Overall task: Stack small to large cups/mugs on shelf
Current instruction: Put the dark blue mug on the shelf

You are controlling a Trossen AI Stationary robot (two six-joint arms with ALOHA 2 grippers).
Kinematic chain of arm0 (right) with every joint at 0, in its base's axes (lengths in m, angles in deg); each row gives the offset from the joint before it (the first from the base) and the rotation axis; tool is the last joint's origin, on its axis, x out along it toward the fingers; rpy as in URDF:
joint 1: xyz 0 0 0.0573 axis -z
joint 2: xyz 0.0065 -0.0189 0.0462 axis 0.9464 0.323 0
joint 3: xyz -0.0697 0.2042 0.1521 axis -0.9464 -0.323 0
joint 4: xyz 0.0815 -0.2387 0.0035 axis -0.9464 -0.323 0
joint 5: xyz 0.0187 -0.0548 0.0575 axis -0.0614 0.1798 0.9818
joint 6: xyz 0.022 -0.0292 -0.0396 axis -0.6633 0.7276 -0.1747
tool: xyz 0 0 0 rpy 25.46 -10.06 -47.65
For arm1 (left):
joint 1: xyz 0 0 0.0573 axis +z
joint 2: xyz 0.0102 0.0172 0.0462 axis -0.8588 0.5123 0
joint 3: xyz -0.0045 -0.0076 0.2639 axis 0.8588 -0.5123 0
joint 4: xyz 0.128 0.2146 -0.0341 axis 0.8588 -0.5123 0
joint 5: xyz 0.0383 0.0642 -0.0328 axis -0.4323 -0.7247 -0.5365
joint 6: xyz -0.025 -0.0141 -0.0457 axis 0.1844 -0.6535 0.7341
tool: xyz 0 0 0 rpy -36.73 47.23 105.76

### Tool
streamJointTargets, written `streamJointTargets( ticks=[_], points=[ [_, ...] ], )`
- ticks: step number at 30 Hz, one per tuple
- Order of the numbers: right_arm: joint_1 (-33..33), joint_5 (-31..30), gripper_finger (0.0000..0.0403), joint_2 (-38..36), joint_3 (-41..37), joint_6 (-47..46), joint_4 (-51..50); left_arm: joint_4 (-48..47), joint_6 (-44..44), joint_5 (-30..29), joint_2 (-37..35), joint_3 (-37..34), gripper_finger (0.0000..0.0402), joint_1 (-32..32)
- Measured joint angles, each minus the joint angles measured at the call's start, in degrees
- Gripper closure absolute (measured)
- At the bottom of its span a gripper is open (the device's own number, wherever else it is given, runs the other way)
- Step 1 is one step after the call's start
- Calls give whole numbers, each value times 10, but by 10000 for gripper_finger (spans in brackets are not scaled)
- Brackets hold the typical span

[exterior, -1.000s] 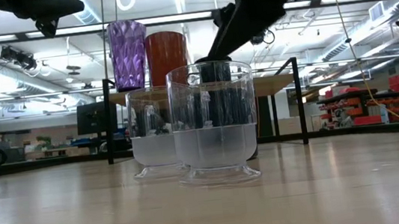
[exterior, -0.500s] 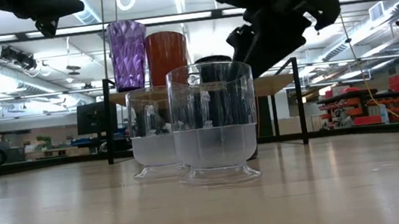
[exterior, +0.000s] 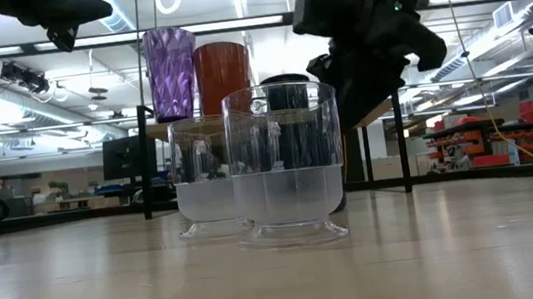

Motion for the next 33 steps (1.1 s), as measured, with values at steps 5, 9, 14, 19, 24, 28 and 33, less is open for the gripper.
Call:
streamJointTargets(
  ticks=[5, 9, 14, 19, 24, 28, 33],
  points=[
    [18, -2, 253, 0, 0, 44, -23, -5, 0, 0, 0, 0, 375, 0],
    [30, -1, 261, 0, 1, 56, -39, -6, -1, 0, 0, 0, 379, 0],
    [43, 17, 271, 0, 24, 20, -65, -7, -1, 0, 0, 0, 385, 0],
    [48, 27, 286, 0, 42, 5, -72, -7, -1, 0, 0, 0, 380, 0],
    [48, 30, 298, 0, 45, 3, -89, -8, -1, 0, 0, 0, 378, 0],
    [48, 34, 288, 0, 45, 14, -95, -8, -1, 0, 0, 0, 385, 0],
    [48, 35, 266, 0, 45, 10, -92, -8, -1, 0, 0, 0, 386, 0]
  ],
)
